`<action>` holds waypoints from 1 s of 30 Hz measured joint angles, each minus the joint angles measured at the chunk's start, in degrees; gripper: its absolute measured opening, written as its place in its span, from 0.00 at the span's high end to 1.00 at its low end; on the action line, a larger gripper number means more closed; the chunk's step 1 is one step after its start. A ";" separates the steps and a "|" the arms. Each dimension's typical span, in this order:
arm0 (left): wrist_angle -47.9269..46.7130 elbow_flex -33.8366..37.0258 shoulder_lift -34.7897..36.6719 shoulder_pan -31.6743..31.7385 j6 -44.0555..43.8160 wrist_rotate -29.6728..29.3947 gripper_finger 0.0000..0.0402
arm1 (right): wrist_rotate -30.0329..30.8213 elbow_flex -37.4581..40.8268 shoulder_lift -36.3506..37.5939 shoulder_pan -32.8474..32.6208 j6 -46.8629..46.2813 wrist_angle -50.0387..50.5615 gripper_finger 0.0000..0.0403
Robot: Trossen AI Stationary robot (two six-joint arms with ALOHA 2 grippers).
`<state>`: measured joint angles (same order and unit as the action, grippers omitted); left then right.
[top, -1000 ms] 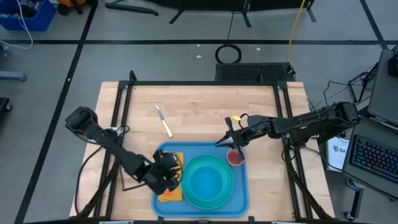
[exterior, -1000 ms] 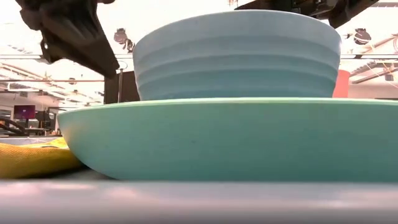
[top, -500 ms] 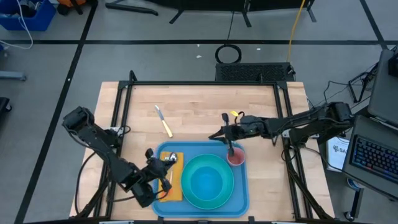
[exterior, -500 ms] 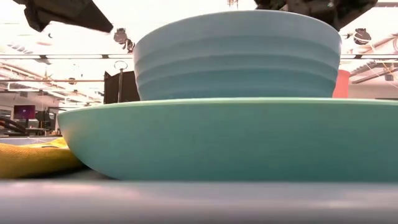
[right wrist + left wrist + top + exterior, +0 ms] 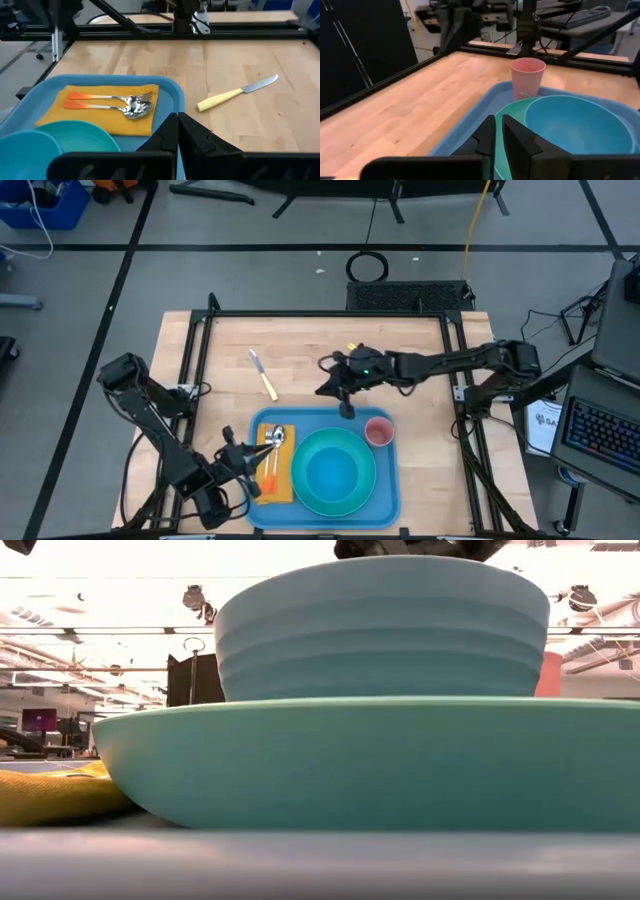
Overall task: Set up tray
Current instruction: Put the yellow knife on the yellow napkin to the right of the orange spoon
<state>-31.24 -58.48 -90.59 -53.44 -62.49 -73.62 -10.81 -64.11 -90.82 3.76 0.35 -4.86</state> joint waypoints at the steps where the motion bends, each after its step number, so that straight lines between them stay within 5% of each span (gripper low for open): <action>1: -0.15 0.00 0.00 -0.37 -0.51 -0.07 0.92 | -0.11 -2.26 -1.14 0.25 -0.24 2.01 1.00; 6: -0.07 0.00 -0.82 -2.22 -1.65 -2.76 0.94 | -1.88 -12.92 -7.19 2.36 -0.58 11.93 1.00; 17: -0.24 0.02 -0.96 -4.53 -0.99 -5.64 0.98 | -21.33 -29.30 -17.35 11.50 -10.10 18.33 1.00; 30: -1.24 0.04 -0.94 -4.60 0.04 -8.12 0.95 | -20.62 -58.65 -30.77 14.20 -7.56 35.68 1.00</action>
<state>-32.48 -58.43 -91.53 -58.04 -62.45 -81.73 -31.42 -122.75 -121.58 17.96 -7.21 30.81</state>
